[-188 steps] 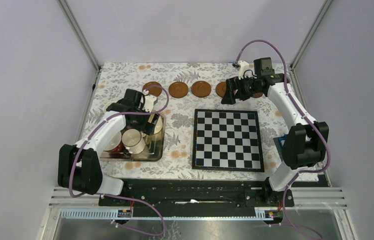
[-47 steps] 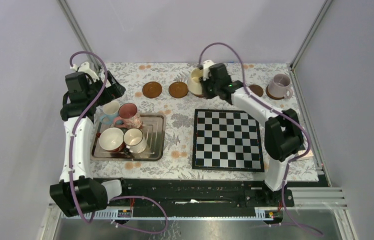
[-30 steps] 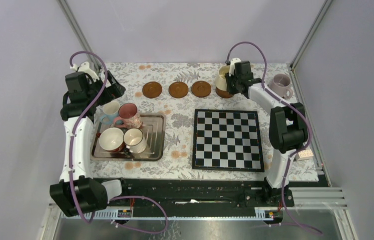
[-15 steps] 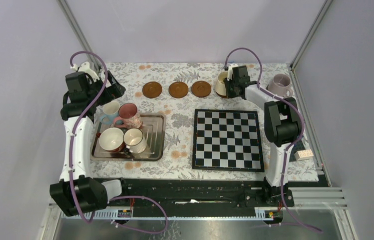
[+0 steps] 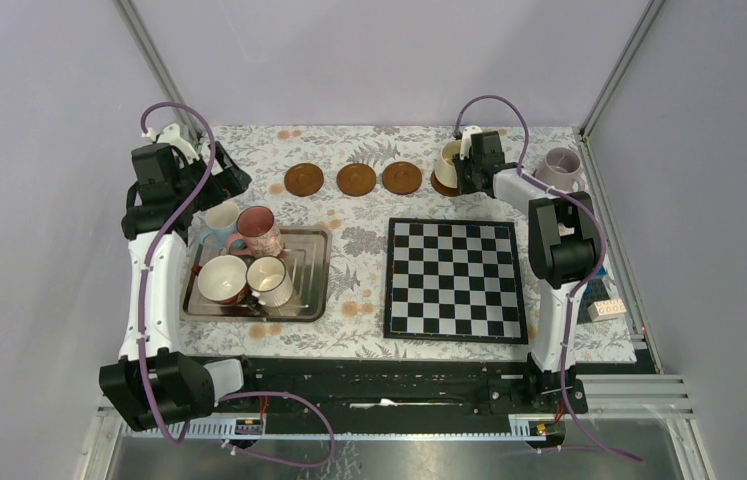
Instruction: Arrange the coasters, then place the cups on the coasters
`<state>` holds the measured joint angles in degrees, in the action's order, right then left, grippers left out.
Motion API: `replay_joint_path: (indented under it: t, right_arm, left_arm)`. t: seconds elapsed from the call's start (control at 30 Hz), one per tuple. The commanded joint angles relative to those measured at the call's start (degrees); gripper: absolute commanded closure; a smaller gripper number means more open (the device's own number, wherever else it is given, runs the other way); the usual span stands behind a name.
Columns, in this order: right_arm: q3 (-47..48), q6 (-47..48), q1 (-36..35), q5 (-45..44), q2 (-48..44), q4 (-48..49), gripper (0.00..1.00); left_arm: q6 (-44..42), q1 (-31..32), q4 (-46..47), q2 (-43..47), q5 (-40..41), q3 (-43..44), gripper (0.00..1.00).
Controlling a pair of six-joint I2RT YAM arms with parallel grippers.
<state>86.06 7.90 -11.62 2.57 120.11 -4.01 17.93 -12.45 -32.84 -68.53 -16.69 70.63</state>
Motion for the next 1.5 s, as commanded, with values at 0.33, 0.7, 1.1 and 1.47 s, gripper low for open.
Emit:
replay_joint_path:
  t: [0.33,0.7,1.1,1.47]
  right_arm:
    - [4.0,2.5,0.5,1.3,0.7,6.4,1.0]
    - [2.4,3.7,0.4,3.2,0.7,7.5,0.93]
    - [2.9,5.6,0.5,1.0,1.7,7.0,0.82]
    - [2.3,5.7,0.6,2.7,-0.2,5.4,0.39]
  left_arm:
    - [-0.4,-0.4,3.0,-0.2,0.0,-0.6,0.01]
    - [-0.4,-0.4,3.0,-0.3,-0.1,-0.6,0.01]
    - [-0.4,-0.4,3.0,-0.6,-0.5,-0.6,0.01]
    - [-0.7,-0.4,2.7,-0.7,-0.9,-0.2,0.01]
